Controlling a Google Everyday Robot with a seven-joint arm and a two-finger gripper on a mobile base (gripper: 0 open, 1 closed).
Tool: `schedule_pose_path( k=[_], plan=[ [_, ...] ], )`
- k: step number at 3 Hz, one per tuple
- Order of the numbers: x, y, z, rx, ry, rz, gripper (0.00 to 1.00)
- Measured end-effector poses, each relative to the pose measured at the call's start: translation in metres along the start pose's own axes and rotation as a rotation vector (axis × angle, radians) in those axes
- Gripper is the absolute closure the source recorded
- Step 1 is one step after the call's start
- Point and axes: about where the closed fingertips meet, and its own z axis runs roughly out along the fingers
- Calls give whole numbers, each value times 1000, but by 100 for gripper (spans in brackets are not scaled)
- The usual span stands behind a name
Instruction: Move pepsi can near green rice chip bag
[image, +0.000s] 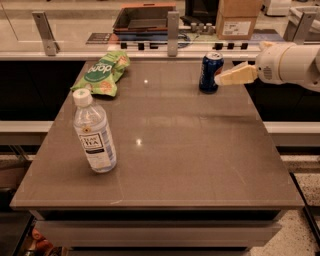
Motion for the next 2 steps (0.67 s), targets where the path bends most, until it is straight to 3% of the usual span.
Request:
schedule_pose_path(
  k=[2],
  plan=[
    [4,33,66,-123,-128,68,0]
  ],
)
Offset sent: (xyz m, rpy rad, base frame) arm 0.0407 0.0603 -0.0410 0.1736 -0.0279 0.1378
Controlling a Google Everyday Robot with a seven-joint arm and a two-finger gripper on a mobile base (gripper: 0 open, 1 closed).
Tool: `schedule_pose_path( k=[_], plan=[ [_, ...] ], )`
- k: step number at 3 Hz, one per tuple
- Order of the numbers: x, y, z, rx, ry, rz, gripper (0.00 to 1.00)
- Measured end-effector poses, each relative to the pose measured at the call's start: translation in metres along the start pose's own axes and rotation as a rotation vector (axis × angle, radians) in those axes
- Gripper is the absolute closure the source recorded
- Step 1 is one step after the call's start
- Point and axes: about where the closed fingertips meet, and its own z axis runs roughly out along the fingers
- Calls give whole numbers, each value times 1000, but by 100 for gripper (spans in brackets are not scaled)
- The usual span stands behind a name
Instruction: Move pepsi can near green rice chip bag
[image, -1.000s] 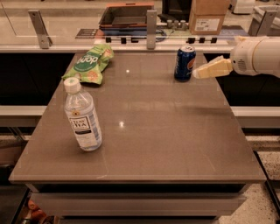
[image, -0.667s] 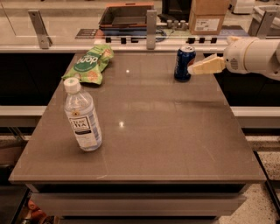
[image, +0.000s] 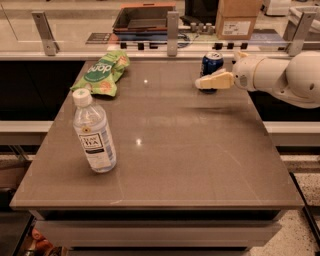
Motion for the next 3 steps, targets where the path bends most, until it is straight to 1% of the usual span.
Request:
schedule_pose_path(
  k=[1,2,3],
  plan=[
    [0,0,0,0,0,0,0],
    [-2,-3,5,-12,-35,7,0],
    [-2,-14,13,-45,-102,28,0]
  ],
)
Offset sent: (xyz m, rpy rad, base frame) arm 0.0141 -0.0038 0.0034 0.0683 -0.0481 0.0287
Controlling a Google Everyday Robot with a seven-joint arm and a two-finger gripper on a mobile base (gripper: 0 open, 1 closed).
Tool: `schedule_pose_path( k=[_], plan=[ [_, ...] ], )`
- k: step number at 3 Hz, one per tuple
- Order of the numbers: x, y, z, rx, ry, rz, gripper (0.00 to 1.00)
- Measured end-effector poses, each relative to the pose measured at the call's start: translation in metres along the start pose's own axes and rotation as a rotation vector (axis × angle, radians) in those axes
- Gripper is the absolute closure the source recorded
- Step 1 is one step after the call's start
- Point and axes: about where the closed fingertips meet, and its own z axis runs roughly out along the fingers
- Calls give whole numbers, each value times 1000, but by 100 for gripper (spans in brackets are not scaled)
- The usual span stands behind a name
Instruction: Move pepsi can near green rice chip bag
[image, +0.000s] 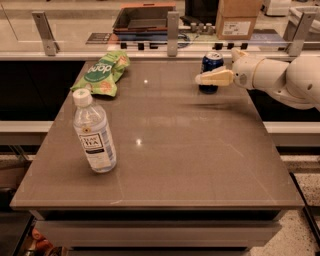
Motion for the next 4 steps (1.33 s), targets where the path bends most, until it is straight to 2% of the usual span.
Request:
schedule_pose_path(
  k=[1,4],
  plan=[
    [1,-14,10,-28,-51,22,18],
    [-1,-11,16,-36,-57,22,88]
  ],
)
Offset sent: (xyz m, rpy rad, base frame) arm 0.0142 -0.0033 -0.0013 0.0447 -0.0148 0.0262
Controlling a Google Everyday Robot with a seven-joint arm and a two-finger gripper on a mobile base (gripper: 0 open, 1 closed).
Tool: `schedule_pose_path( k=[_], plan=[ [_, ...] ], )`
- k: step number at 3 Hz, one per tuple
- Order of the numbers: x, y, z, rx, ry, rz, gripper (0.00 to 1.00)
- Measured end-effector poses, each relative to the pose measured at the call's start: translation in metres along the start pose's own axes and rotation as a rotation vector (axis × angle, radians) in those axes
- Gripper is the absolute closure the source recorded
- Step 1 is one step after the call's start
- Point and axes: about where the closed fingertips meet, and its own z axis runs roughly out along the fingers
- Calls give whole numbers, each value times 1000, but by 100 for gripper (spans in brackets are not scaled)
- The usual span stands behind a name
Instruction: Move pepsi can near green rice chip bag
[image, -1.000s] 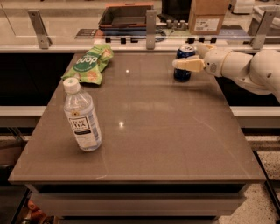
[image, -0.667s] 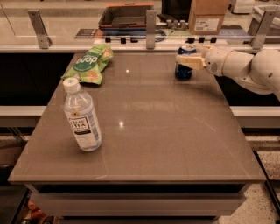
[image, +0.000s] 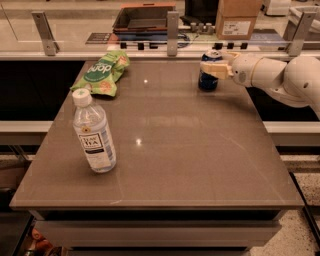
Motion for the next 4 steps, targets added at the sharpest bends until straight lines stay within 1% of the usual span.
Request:
schedule_pose_path(
  k=[1,2,3,4],
  plan=[
    [0,2,3,-4,0,0,100],
    [-1,3,5,-9,1,0,100],
    [-13,8,20,-22,18,-11,100],
    [-35,19,38,-30,35,-25,100]
  ],
)
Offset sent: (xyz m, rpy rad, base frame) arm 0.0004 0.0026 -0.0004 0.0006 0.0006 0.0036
